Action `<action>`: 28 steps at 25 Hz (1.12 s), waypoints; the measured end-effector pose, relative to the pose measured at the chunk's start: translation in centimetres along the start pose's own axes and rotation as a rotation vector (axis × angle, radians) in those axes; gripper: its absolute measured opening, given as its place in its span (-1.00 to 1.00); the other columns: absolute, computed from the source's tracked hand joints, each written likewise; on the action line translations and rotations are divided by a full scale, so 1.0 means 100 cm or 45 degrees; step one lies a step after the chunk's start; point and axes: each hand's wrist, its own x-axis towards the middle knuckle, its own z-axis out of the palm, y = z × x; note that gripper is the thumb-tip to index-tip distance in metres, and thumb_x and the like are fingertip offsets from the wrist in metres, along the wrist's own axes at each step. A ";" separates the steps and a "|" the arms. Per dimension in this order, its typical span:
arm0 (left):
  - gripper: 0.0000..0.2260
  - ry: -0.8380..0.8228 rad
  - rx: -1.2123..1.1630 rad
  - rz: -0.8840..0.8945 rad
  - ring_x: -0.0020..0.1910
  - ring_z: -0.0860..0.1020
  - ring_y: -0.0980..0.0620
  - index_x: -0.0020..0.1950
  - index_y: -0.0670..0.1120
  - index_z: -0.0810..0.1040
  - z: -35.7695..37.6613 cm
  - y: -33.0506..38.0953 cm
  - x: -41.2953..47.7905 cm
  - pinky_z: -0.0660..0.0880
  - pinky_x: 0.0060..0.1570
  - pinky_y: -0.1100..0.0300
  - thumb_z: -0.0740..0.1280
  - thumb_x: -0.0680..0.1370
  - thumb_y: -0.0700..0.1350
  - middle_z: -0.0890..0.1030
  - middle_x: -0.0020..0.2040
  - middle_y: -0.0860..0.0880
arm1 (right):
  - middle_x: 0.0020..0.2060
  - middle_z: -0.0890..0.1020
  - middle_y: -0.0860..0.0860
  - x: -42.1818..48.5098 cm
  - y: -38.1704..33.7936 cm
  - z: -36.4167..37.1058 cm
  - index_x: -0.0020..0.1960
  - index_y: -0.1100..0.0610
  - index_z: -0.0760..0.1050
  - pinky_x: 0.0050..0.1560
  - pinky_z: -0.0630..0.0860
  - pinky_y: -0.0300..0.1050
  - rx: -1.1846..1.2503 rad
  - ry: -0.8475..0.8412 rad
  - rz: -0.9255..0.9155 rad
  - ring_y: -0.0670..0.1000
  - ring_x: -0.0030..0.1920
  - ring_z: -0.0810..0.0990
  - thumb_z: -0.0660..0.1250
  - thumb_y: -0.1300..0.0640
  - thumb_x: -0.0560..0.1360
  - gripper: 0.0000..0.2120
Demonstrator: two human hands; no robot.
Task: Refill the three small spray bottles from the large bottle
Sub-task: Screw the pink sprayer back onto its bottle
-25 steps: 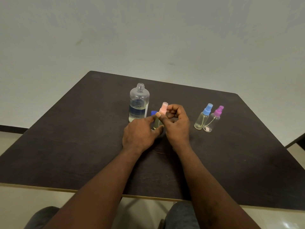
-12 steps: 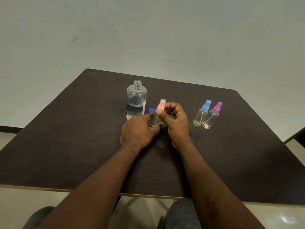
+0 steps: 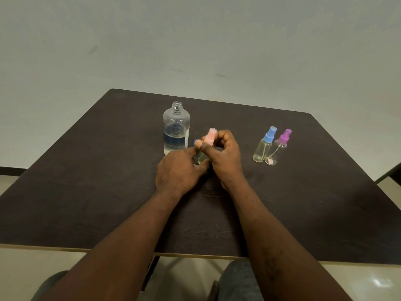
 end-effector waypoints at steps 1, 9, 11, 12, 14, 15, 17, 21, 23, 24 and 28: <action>-0.53 -0.005 -0.004 0.004 -0.16 0.54 0.06 0.37 0.20 0.58 0.000 0.000 0.000 0.45 -0.14 0.12 0.25 0.56 0.39 0.62 -0.18 0.08 | 0.04 0.74 0.11 0.000 0.000 0.000 0.15 0.16 0.56 0.21 0.63 0.11 0.045 -0.045 0.007 0.15 0.15 0.68 0.59 0.08 0.46 -0.65; -0.48 -0.024 -0.011 0.019 -0.15 0.51 0.09 0.49 0.24 0.49 -0.002 0.003 -0.001 0.41 -0.16 0.13 0.27 0.57 0.38 0.54 -0.19 0.12 | -0.08 0.72 0.04 0.000 -0.003 -0.004 -0.02 0.14 0.59 -0.01 0.58 -0.20 0.025 -0.014 -0.003 -0.11 -0.03 0.65 0.57 0.20 0.50 -0.83; -0.50 -0.017 -0.008 0.023 -0.18 0.52 0.09 0.45 0.23 0.53 -0.003 0.003 -0.002 0.40 -0.18 0.14 0.26 0.57 0.39 0.56 -0.23 0.12 | 0.01 0.70 0.16 0.000 -0.003 -0.004 0.08 0.14 0.59 0.05 0.60 -0.11 0.095 -0.053 0.005 -0.04 0.03 0.63 0.55 0.12 0.50 -0.77; -0.52 -0.014 -0.010 0.025 -0.18 0.53 0.09 0.42 0.22 0.55 -0.003 0.003 -0.002 0.40 -0.18 0.14 0.26 0.57 0.39 0.57 -0.24 0.11 | 0.08 0.71 0.16 0.000 -0.004 -0.006 0.17 0.14 0.60 0.11 0.61 -0.05 0.156 -0.108 0.015 0.01 0.09 0.65 0.50 0.11 0.55 -0.77; -0.54 -0.008 -0.013 0.030 -0.17 0.52 0.08 0.38 0.22 0.57 -0.003 0.003 -0.002 0.39 -0.17 0.14 0.27 0.56 0.39 0.58 -0.22 0.11 | 0.16 0.72 0.08 0.000 -0.002 -0.010 0.26 0.18 0.63 0.21 0.61 0.02 0.182 -0.188 0.029 0.06 0.19 0.68 0.37 0.16 0.65 -0.78; -0.53 -0.009 -0.014 0.030 -0.17 0.52 0.08 0.38 0.23 0.57 -0.003 0.003 -0.003 0.38 -0.17 0.14 0.26 0.56 0.40 0.57 -0.22 0.11 | 0.15 0.74 0.07 0.000 -0.002 -0.009 0.22 0.19 0.66 0.22 0.63 0.04 0.140 -0.175 0.027 0.06 0.20 0.69 0.37 0.18 0.65 -0.81; -0.51 -0.020 -0.014 0.023 -0.16 0.51 0.08 0.44 0.25 0.52 -0.003 0.003 -0.002 0.38 -0.17 0.14 0.25 0.57 0.39 0.54 -0.21 0.12 | 0.05 0.75 0.07 0.000 -0.002 -0.007 0.06 0.14 0.66 0.09 0.64 -0.05 0.040 -0.084 0.024 -0.02 0.09 0.69 0.49 0.18 0.57 -0.91; -0.49 -0.016 0.010 0.026 -0.20 0.51 0.09 0.44 0.25 0.52 -0.001 0.003 -0.001 0.39 -0.20 0.15 0.24 0.56 0.41 0.51 -0.28 0.13 | 0.08 0.72 0.12 -0.001 -0.003 -0.006 0.12 0.08 0.61 0.16 0.62 -0.03 0.101 -0.104 0.029 0.05 0.12 0.67 0.50 0.09 0.54 -0.82; -0.51 -0.011 0.008 0.021 -0.20 0.51 0.09 0.40 0.25 0.55 -0.001 0.002 -0.001 0.38 -0.19 0.15 0.24 0.55 0.42 0.52 -0.28 0.13 | 0.15 0.73 0.07 -0.001 -0.003 -0.007 0.20 0.09 0.65 0.27 0.62 0.03 0.179 -0.187 0.045 0.09 0.24 0.68 0.37 0.08 0.64 -0.82; -0.51 -0.008 0.008 0.018 -0.20 0.50 0.08 0.38 0.25 0.56 -0.001 0.002 -0.001 0.38 -0.19 0.15 0.24 0.54 0.42 0.52 -0.28 0.13 | 0.14 0.74 0.05 -0.001 -0.003 -0.007 0.19 0.12 0.68 0.27 0.63 0.04 0.153 -0.183 0.051 0.08 0.23 0.69 0.34 0.09 0.67 -0.81; -0.49 -0.009 -0.002 0.026 -0.18 0.52 0.08 0.43 0.22 0.54 0.001 0.002 0.000 0.40 -0.18 0.15 0.27 0.56 0.40 0.49 -0.28 0.13 | 0.02 0.78 0.06 0.001 -0.005 -0.006 0.04 0.13 0.70 0.13 0.67 -0.05 0.094 -0.050 0.072 -0.04 0.06 0.73 0.49 0.22 0.57 -0.93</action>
